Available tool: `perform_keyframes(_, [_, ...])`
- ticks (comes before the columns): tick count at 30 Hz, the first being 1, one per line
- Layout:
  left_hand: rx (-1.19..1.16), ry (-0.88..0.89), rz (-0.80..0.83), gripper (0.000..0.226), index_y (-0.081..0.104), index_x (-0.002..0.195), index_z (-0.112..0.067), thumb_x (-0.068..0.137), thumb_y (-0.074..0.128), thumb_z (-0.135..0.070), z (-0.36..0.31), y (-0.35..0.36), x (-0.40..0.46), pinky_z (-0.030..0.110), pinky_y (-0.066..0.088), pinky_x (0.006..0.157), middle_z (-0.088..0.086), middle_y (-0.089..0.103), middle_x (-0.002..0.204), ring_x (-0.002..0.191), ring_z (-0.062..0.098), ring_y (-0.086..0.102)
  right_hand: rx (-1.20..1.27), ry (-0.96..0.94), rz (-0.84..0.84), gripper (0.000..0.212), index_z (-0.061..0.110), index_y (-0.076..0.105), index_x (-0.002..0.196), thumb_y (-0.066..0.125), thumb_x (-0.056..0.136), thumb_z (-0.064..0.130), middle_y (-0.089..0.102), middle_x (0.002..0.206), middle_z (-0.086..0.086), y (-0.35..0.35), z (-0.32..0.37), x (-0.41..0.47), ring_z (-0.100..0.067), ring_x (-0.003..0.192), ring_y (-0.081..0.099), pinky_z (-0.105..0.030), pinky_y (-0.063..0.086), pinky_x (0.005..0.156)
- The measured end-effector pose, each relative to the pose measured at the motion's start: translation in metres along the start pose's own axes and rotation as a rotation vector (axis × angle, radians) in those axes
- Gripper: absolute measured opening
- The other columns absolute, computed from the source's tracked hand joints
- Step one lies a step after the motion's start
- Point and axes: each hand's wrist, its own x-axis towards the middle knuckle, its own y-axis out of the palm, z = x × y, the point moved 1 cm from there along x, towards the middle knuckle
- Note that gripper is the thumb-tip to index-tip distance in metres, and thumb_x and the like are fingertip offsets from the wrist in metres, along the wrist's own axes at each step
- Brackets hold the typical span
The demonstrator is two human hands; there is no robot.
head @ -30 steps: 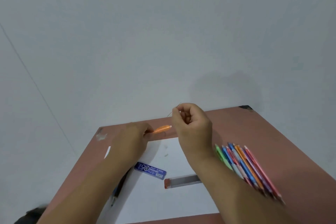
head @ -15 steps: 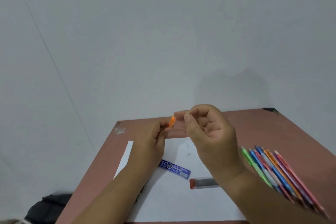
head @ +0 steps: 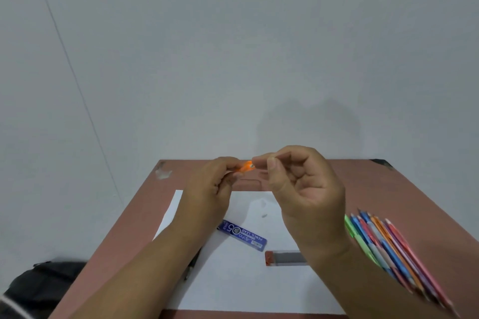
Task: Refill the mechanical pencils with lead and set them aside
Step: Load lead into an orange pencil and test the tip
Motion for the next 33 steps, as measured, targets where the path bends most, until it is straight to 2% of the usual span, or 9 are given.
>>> perform_keyframes(6, [-0.017, -0.018, 0.009, 0.024, 0.071, 0.104, -0.016, 0.088, 0.063, 0.000, 0.004, 0.002, -0.001, 0.001, 0.039, 0.079, -0.028, 0.060, 0.095, 0.090, -0.018, 0.055, -0.067, -0.027, 0.020, 0.008, 0.005, 0.062, 0.091, 0.064, 0.092, -0.002, 0.076, 0.089, -0.005, -0.002, -0.005, 0.001, -0.011, 0.077, 0.076, -0.021, 0.059, 0.071])
perform_keyframes(8, [-0.018, -0.028, 0.016, 0.027, 0.070, 0.105, -0.021, 0.088, 0.063, -0.001, 0.004, 0.002, -0.001, 0.001, 0.039, 0.078, -0.034, 0.059, 0.093, 0.089, -0.018, 0.056, -0.117, -0.052, 0.026, 0.013, 0.007, 0.063, 0.092, 0.065, 0.092, -0.005, 0.076, 0.089, -0.001, -0.003, -0.007, 0.002, -0.011, 0.078, 0.076, -0.022, 0.059, 0.072])
perform_keyframes(12, [-0.020, -0.032, 0.028, 0.035, 0.062, 0.110, -0.032, 0.089, 0.063, -0.004, 0.001, 0.000, 0.000, 0.001, 0.039, 0.078, -0.031, 0.061, 0.092, 0.089, -0.018, 0.055, -0.180, -0.077, 0.026, 0.010, 0.005, 0.065, 0.093, 0.066, 0.091, -0.005, 0.076, 0.090, 0.001, -0.006, -0.009, 0.003, -0.012, 0.081, 0.076, -0.021, 0.058, 0.073])
perform_keyframes(17, [-0.016, -0.060, 0.037, 0.023, 0.062, 0.112, -0.036, 0.093, 0.053, -0.026, 0.002, 0.000, -0.001, 0.004, 0.040, 0.080, -0.028, 0.062, 0.095, 0.090, -0.015, 0.055, -0.221, -0.081, 0.013, 0.005, 0.005, 0.067, 0.095, 0.066, 0.091, 0.001, 0.076, 0.091, 0.000, -0.008, -0.011, 0.004, -0.016, 0.086, 0.076, -0.025, 0.059, 0.077])
perform_keyframes(20, [-0.008, -0.075, 0.054, 0.023, 0.062, 0.112, -0.037, 0.092, 0.051, -0.030, 0.002, 0.000, -0.001, 0.005, 0.040, 0.080, -0.031, 0.061, 0.094, 0.090, -0.013, 0.056, -0.215, -0.076, 0.014, 0.005, 0.005, 0.066, 0.095, 0.066, 0.092, 0.002, 0.076, 0.092, 0.000, -0.008, -0.011, 0.004, -0.016, 0.086, 0.076, -0.025, 0.059, 0.077])
perform_keyframes(23, [0.001, -0.090, 0.059, 0.023, 0.062, 0.112, -0.037, 0.093, 0.054, -0.027, 0.003, 0.000, -0.002, 0.004, 0.039, 0.081, -0.036, 0.058, 0.096, 0.092, -0.013, 0.056, -0.200, -0.063, 0.011, 0.005, 0.008, 0.066, 0.094, 0.067, 0.091, 0.004, 0.076, 0.091, 0.002, -0.007, -0.012, 0.005, -0.016, 0.086, 0.076, -0.025, 0.059, 0.077])
perform_keyframes(27, [0.000, -0.101, 0.056, 0.020, 0.068, 0.107, -0.034, 0.092, 0.056, -0.027, 0.004, 0.000, -0.003, 0.003, 0.038, 0.080, -0.034, 0.059, 0.094, 0.091, -0.013, 0.056, -0.195, -0.063, 0.024, 0.006, 0.001, 0.066, 0.093, 0.067, 0.091, -0.004, 0.076, 0.090, -0.001, -0.008, -0.010, 0.005, -0.012, 0.083, 0.076, -0.021, 0.059, 0.075])
perform_keyframes(30, [0.001, -0.127, 0.074, 0.021, 0.072, 0.106, -0.027, 0.090, 0.060, -0.020, 0.005, 0.001, -0.003, 0.004, 0.039, 0.079, -0.029, 0.062, 0.093, 0.091, -0.007, 0.058, -0.222, -0.078, 0.025, 0.006, -0.001, 0.066, 0.093, 0.067, 0.091, -0.006, 0.076, 0.091, -0.004, -0.011, -0.011, 0.005, -0.016, 0.085, 0.076, -0.024, 0.059, 0.076])
perform_keyframes(33, [-0.013, -0.146, 0.082, 0.021, 0.071, 0.106, -0.031, 0.090, 0.061, -0.021, 0.006, 0.001, -0.003, 0.006, 0.041, 0.079, -0.030, 0.064, 0.094, 0.091, -0.002, 0.060, -0.241, -0.086, 0.022, 0.007, 0.000, 0.067, 0.093, 0.068, 0.090, -0.007, 0.076, 0.091, -0.004, -0.011, -0.011, 0.006, -0.016, 0.085, 0.076, -0.024, 0.059, 0.077])
